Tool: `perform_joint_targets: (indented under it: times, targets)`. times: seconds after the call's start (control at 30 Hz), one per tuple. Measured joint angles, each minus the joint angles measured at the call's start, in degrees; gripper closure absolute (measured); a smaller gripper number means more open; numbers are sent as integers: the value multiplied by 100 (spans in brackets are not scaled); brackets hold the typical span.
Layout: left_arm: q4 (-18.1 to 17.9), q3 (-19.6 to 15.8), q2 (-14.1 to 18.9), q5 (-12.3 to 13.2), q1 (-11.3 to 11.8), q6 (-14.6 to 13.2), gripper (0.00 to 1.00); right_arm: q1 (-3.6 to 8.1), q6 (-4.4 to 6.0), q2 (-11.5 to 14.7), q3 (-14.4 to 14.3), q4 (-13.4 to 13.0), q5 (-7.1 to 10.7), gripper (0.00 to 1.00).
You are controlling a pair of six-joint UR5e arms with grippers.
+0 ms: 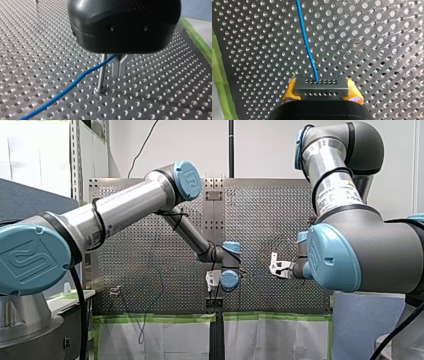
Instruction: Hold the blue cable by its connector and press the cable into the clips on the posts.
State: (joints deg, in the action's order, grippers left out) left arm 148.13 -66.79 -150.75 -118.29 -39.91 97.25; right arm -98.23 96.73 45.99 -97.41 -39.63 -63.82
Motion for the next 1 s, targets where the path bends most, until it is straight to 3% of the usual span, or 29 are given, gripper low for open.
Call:
perform_joint_targets:
  times: [0.37,1.0]
  targets:
    - [247,375,-3,209,121,2,100,0,-2,-3,58,-2,0,100]
    - [262,409,-4,323,315,-4,100,3,17,-2,310,-36,-60,100]
